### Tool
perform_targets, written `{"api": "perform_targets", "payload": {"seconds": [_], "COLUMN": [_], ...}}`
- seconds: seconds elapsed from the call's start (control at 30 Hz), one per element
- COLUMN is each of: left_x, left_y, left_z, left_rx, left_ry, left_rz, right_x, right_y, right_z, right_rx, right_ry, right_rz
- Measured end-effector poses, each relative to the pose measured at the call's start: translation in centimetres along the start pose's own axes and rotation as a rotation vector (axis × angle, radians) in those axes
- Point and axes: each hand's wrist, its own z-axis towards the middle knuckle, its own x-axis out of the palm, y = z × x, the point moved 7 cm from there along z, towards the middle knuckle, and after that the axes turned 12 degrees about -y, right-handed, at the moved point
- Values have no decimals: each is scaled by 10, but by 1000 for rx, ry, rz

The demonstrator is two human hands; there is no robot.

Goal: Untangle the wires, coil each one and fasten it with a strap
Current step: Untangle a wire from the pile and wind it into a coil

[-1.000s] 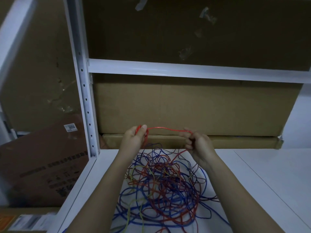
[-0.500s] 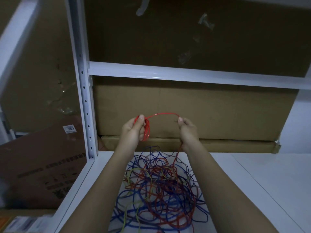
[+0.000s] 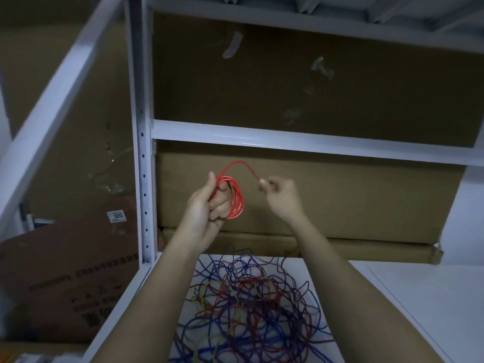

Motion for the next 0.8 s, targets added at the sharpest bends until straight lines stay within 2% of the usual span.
{"api": "perform_targets", "payload": {"seconds": [0.07,0.1,0.23,0.3,0.4,0.47,0.57,0.63,0.73,0.8], "left_x": [-11,-18,-39,-46,-50,-51,-51,-55,-59,-59], "left_y": [-3,-4,-5,-1,10,17,33,46,58,62], "left_z": [-4,-4,-7,-10,-12,-13,-15,-18,-23,-26], "left_rx": [-14,5,85,83,78,109,124,106,72,23], "left_ry": [-37,-74,-230,-279,-319,-317,-227,-146,-79,-4], "left_rz": [-74,-62,-10,-8,34,226,607,832,1002,1050], "right_x": [15,18,26,34,34,25,19,11,-7,-9], "right_y": [-15,-20,-16,-6,22,34,38,39,36,23], "right_z": [-22,-33,-76,-98,-130,-142,-138,-129,-109,-96], "right_rx": [-146,-213,-398,-563,-865,-966,-936,-920,-781,-608], "right_ry": [148,176,239,291,240,184,179,100,-107,-123], "right_rz": [-307,-381,-451,-542,-425,-224,-76,-50,-135,-214]}}
